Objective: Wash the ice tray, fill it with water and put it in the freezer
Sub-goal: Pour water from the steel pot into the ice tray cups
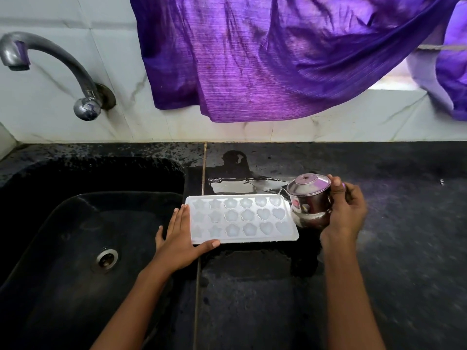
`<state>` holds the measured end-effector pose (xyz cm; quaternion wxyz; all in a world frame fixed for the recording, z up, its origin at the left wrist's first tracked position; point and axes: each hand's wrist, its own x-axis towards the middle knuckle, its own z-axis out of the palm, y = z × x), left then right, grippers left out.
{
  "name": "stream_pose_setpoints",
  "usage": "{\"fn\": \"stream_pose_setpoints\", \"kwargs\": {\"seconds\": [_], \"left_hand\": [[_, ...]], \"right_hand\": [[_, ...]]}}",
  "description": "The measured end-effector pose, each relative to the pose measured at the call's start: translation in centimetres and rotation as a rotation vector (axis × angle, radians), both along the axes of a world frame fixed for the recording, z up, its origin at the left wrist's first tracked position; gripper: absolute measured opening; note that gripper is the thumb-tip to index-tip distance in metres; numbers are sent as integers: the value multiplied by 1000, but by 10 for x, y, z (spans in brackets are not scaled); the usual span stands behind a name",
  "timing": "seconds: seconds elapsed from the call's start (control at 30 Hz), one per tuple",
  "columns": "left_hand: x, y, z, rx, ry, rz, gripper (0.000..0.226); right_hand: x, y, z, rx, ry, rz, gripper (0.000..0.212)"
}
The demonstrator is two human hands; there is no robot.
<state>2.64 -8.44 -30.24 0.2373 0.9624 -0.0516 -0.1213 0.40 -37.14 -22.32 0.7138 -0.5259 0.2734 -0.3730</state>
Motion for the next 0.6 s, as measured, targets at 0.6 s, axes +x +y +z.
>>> {"fn": "stream_pose_setpoints", "kwargs": {"seconds": [0.6], "left_hand": [[-2,-1,-3,5,-51,11,131]], "right_hand": [[4,23,10,-97,79,97,13]]}}
